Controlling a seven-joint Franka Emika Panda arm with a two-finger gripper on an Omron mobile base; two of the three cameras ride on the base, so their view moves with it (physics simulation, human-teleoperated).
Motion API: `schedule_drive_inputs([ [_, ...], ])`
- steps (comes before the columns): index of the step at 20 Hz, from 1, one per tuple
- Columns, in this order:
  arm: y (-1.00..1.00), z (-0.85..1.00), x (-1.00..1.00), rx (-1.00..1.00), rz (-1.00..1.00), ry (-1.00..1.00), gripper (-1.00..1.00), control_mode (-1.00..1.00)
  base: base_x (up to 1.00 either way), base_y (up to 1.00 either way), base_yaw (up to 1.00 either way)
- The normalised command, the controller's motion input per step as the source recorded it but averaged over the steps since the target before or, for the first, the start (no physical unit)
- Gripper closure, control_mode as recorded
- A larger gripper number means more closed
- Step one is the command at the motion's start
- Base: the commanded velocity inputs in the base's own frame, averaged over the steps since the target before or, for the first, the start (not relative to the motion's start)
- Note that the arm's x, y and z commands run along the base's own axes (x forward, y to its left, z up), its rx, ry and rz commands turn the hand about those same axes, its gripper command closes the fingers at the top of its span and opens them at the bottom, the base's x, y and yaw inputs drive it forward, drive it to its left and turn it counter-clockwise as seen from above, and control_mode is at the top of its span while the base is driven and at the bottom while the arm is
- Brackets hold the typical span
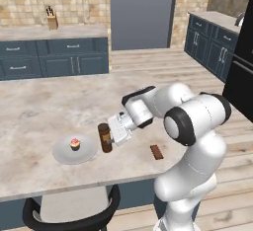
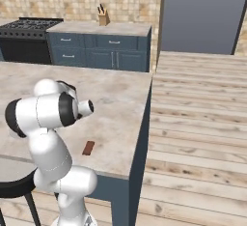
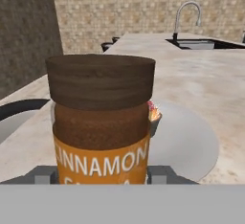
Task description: Take the cinnamon bottle from the cabinet and place it on the dining table, next to the plate with the cupcake. Then take the chocolate from the dining counter and place it on the cupcake plate.
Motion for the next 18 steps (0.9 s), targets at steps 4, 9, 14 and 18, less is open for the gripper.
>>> schedule_drive_inputs([
  [4, 0.05, -0.06, -0.02, 0.0, 0.02, -0.03, -1.0, -1.0, 0.0, 0.0, 0.0],
  [9, -0.01, 0.1, -0.11, 0.0, 0.0, -0.02, -1.0, -1.0, 0.0, 0.0, 0.0],
  [14, -0.24, 0.46, -0.3, 0.0, 0.0, 0.0, -1.0, -1.0, 0.0, 0.0, 0.0],
  [18, -0.29, 0.59, -0.39, 0.0, -0.01, 0.0, -1.0, -1.0, 0.0, 0.0, 0.0],
])
